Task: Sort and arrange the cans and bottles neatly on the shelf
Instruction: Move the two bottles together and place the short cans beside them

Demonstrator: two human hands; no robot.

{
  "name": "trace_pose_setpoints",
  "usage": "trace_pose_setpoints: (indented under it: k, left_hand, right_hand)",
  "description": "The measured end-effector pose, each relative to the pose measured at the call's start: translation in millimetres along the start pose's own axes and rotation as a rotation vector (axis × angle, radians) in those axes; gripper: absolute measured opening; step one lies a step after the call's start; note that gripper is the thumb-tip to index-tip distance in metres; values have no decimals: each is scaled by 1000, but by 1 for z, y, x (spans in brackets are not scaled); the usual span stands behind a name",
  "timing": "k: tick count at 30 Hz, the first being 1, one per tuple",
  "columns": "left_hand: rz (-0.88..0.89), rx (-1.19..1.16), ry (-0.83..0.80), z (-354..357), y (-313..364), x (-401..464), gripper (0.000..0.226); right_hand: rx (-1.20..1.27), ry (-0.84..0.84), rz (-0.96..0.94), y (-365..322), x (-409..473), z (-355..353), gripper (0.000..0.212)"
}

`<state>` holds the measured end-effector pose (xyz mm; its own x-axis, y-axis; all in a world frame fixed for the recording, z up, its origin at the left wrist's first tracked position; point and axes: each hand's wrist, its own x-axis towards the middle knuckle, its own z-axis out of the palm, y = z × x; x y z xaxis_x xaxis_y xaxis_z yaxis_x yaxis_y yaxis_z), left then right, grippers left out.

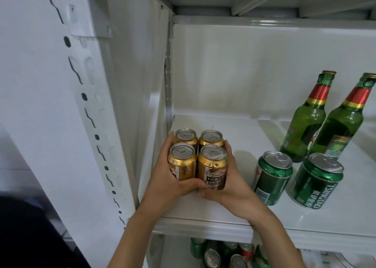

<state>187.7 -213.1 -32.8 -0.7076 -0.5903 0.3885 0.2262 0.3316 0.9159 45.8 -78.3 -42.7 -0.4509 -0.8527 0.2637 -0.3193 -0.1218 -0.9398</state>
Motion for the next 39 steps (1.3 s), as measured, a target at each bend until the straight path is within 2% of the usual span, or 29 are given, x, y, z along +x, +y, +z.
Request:
trace_pose_setpoints:
  k: [5,9,13,15,16,17,19,20,21,22,24,25,26,27,28,30,32,33,35,39]
  left_hand:
    - [60,35,11,0,3,5,119]
    - [36,55,25,2,7,1,111]
    - [-10,85,73,4,16,-7,126]
    - [-1,263,169,9,25,-20,128]
    - [60,378,228,11,27,-30,121]
    - [192,466,273,13,29,-41,108]
    - [488,531,292,22,28,-59,90]
    - [565,508,271,29,27,-68,85]
    - [595,467,235,38,25,-73,80]
    - [601,425,195,49,27,-76,73]
    - [564,395,134,75,34,-76,60]
    - [534,385,109,89,37,-75,58]
    - [484,379,73,102,39,-71,61]
    - [412,364,22,115,42,-64,67]
    - [333,335,-35,127,43,-56,76]
    - [195,279,-130,148,44,-40,96]
    - [110,304,-177,161,40,-28,112]
    - [95,337,-194,163,37,-24,116]
    - [99,405,-199,162,33,-16,115]
    - [37,421,-242,152,28,-5,106]
  right_hand:
    - [-48,13,-28,0,6,-1,136]
    - [-63,52,-38,-4,2,4,129]
    - [-100,107,55,-21,-12,12,139]
    - [-83,107,122,-37,-36,13,137]
    - [-151,91,133,-48,-55,11,133]
    - [-244,64,118,-58,-76,5,126]
    - [-253,27,2,-77,-116,-15,96]
    - [-212,61,-61,-87,-134,-27,71]
    - [-179,172,-101,-94,-147,-40,50]
    - [-163,336,-137,-94,-156,-56,40]
    - [-174,674,-188,-83,-164,-93,42]
    - [-164,800,-183,-74,-165,-112,36]
    - [-168,850,-159,-65,-163,-129,31]
    - [-196,841,-105,-57,-158,-142,35]
    - [-233,779,-34,-49,-153,-152,50]
    - [-271,565,100,-36,-141,-167,92]
    - [-279,329,143,-26,-131,-178,121]
    - [-275,229,138,-21,-127,-183,127]
    - [-282,134,130,-18,-120,-193,128]
    - [-302,131,123,-16,-115,-201,114]
